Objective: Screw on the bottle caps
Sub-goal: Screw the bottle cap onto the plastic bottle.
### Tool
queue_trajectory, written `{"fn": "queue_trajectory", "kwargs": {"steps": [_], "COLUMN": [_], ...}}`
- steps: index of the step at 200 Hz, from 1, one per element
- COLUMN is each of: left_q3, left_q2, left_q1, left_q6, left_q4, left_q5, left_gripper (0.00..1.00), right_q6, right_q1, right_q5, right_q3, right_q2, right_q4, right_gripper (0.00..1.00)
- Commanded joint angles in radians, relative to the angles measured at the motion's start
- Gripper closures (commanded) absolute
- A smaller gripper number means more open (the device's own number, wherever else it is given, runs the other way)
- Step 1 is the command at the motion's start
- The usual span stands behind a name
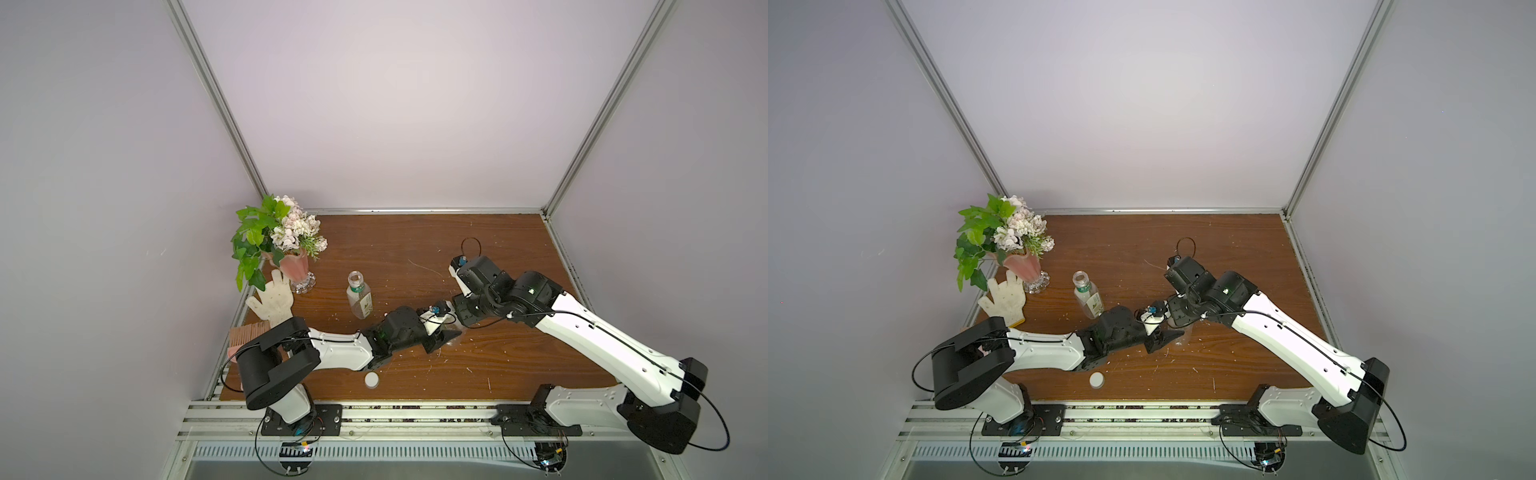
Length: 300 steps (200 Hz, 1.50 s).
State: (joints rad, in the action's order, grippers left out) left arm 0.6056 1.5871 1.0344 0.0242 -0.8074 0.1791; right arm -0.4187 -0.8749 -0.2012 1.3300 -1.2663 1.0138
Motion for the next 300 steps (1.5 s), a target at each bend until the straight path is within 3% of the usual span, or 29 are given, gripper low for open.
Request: {"fn": "queue_trajectory", "kwargs": {"steps": [1,300], "left_q3": [0.015,0.021], "left_q2": [0.01,0.018], "left_q1": [0.013,0.013], "left_q6": [-0.012,-0.012], "left_q4": [0.017,0.017], "left_q5": [0.012,-0.022], "left_gripper": [0.49,0.5], "right_q6": [0.0,0.004], "right_q1": [0.001,0.002], "right_q5": [-0.001,0.021], "right_q3": [-0.018,-0.025], "right_q2": [-0.004,0.004], "right_q4": [0.007,0.023], "right_gripper": [0.56,0.52]}}
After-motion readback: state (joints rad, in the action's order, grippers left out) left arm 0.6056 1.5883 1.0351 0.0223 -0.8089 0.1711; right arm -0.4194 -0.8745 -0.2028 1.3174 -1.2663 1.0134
